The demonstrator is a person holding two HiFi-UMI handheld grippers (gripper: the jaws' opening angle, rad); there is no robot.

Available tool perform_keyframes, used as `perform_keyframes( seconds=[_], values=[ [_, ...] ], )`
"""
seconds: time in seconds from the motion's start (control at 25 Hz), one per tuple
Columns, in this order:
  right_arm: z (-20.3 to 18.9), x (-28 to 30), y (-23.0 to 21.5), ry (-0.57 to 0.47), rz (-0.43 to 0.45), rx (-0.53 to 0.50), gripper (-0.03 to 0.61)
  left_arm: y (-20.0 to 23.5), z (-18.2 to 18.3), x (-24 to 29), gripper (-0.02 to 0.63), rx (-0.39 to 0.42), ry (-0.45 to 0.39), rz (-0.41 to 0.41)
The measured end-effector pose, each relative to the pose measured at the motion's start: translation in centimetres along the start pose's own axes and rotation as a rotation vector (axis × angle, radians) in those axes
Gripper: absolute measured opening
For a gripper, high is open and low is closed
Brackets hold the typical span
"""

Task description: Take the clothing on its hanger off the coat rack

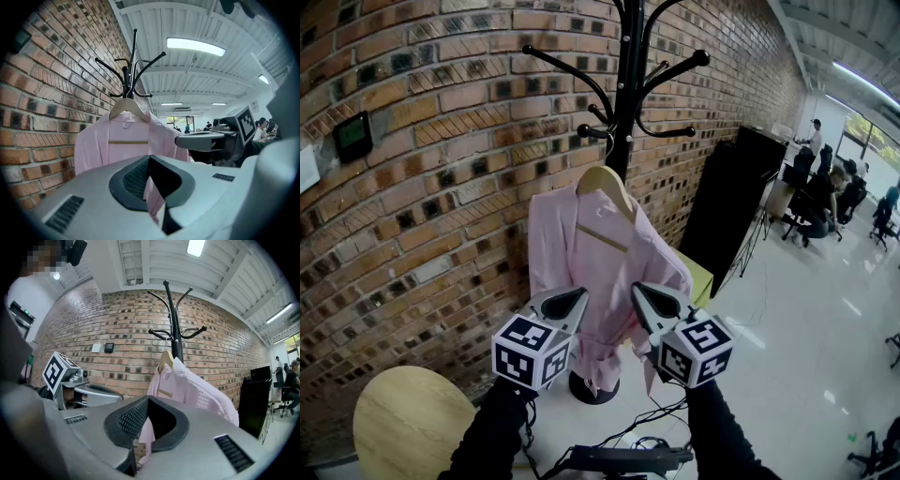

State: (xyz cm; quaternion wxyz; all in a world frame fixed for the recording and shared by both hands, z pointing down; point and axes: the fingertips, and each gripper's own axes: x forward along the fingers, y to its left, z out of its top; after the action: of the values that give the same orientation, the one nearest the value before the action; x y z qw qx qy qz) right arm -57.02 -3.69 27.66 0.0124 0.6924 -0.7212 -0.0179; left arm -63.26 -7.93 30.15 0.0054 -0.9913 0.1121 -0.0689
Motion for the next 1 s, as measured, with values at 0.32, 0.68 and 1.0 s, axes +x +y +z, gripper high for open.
perform_keyframes(
  seconds=[0.32, 0.68, 1.0],
  values=[
    [6.1, 2.4, -3.3, -0.018, -0.172, -0.244, 0.158, 0.9, 0.2, 0.1, 0.000, 0.003, 0.002, -0.005],
    [5.4, 6.9, -7.0, 0.229, -0.320, -0.498, 0.192, 2.0, -0.3, -0.2, 0.000, -0.003, 0.014, 0.007],
    [4.9, 9.9, -8.0, 0.332, -0.331, -0.506, 0.192, 2.9, -0.3, -0.7, 0.000, -0.002, 0.017, 0.015]
  ],
)
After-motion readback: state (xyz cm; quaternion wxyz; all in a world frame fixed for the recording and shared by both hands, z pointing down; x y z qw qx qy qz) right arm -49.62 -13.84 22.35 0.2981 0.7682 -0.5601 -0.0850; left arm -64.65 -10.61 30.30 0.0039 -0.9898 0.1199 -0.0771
